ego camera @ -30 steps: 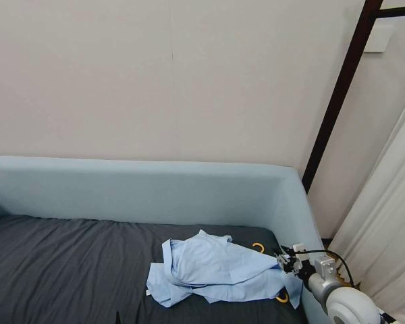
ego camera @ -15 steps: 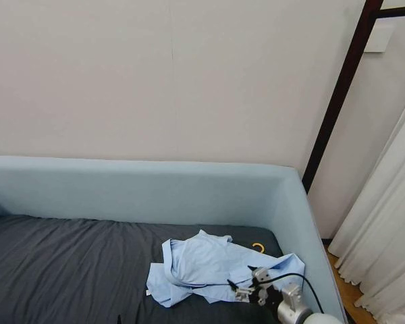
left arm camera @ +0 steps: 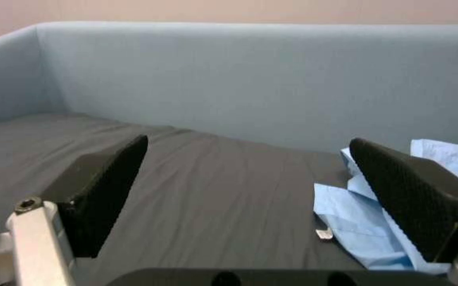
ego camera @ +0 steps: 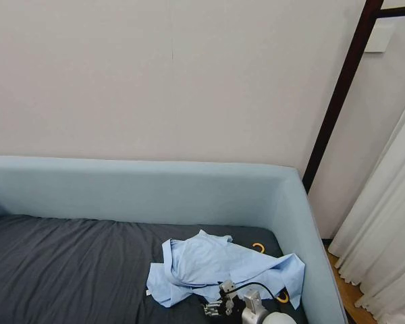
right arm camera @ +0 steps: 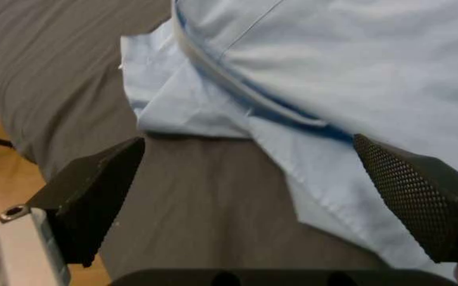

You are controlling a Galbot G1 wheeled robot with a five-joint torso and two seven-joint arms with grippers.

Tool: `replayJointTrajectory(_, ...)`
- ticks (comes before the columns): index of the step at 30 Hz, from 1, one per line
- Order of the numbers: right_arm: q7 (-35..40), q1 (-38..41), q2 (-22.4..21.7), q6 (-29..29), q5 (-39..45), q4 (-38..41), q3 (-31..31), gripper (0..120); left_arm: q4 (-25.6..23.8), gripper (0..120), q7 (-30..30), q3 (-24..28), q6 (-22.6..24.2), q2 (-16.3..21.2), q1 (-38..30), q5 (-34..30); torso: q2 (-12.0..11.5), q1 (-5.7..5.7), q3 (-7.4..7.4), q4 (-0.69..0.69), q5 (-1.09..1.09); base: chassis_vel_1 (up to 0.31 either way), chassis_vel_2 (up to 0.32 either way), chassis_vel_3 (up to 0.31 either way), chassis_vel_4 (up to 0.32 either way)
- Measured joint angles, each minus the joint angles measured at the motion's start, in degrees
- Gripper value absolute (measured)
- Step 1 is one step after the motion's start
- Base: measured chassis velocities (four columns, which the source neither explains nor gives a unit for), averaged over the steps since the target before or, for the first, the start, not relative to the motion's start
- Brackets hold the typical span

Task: Pick up the clothes from the sofa and hang them on the clothes hanger.

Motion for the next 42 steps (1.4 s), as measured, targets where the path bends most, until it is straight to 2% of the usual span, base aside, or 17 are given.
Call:
replayJointTrajectory(4,-0.7,-0.3,2.8,1.6,-2.5,-3.0,-0.6,100,0.2,100,0.0,-0.1,0.0,-0.1,0.1,0.1,0.0,0.00,0.00,0.00,0.00,0.000,0.000,0.000,0.000)
replayJointTrajectory(12,-2.9,1.2,3.7,3.6,-1.9,-5.8,-1.1,100,0.4,100,0.0,-0.1,-0.2,-0.1,0.2,0.1,0.0,0.00,0.00,0.00,0.00,0.000,0.000,0.000,0.000)
replayJointTrajectory(24,-4.4,4.7,8.6,5.2,-3.4,-13.2,-1.8,100,1.3,100,-0.1,-0.4,-0.7,0.7,0.0,-0.3,0.0,0.00,0.00,0.01,0.00,0.000,0.000,0.000,0.000)
replayJointTrajectory(42,-5.0,3.8,8.4,5.0,-5.6,-13.7,-2.1,100,1.9,100,-0.5,-0.4,-1.7,1.1,-0.7,-0.6,0.0,0.00,0.00,0.00,0.01,0.000,0.000,0.000,0.000)
